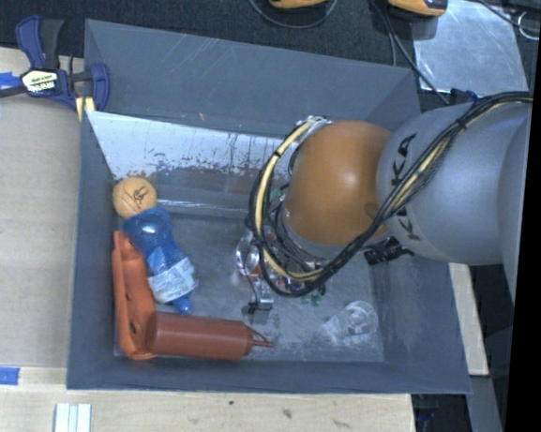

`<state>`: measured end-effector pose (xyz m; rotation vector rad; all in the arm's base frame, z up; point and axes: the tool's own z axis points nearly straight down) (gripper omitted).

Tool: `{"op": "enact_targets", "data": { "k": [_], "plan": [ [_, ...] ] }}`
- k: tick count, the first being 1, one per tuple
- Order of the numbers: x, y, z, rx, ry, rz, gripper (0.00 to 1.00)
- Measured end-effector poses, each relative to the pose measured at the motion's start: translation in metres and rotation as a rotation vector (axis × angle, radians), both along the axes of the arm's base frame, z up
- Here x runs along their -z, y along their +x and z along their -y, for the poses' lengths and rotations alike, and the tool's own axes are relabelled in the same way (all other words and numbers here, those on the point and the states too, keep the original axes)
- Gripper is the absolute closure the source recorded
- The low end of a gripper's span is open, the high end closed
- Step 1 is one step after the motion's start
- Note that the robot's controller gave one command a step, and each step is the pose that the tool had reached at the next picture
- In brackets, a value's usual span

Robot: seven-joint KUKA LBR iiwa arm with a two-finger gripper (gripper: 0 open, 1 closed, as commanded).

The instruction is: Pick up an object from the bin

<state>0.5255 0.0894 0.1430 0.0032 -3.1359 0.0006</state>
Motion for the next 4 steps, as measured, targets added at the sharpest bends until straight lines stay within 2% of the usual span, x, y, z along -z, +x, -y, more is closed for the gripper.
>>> {"op": "enact_targets", "data": {
  "k": [1, 2, 3, 4],
  "plan": [
    [-0.005, 0.002, 0.000, 0.003, 0.001, 0.008, 0.00],
    [0.040, 0.075, 0.033, -0.285, 0.001, 0.009, 0.00],
    [0.049, 0.054, 0.035, 0.054, 0.002, 0.009, 0.00],
    [0.054, 0.074, 0.070, -0.070, 0.001, 0.014, 1.00]
  ]
}}
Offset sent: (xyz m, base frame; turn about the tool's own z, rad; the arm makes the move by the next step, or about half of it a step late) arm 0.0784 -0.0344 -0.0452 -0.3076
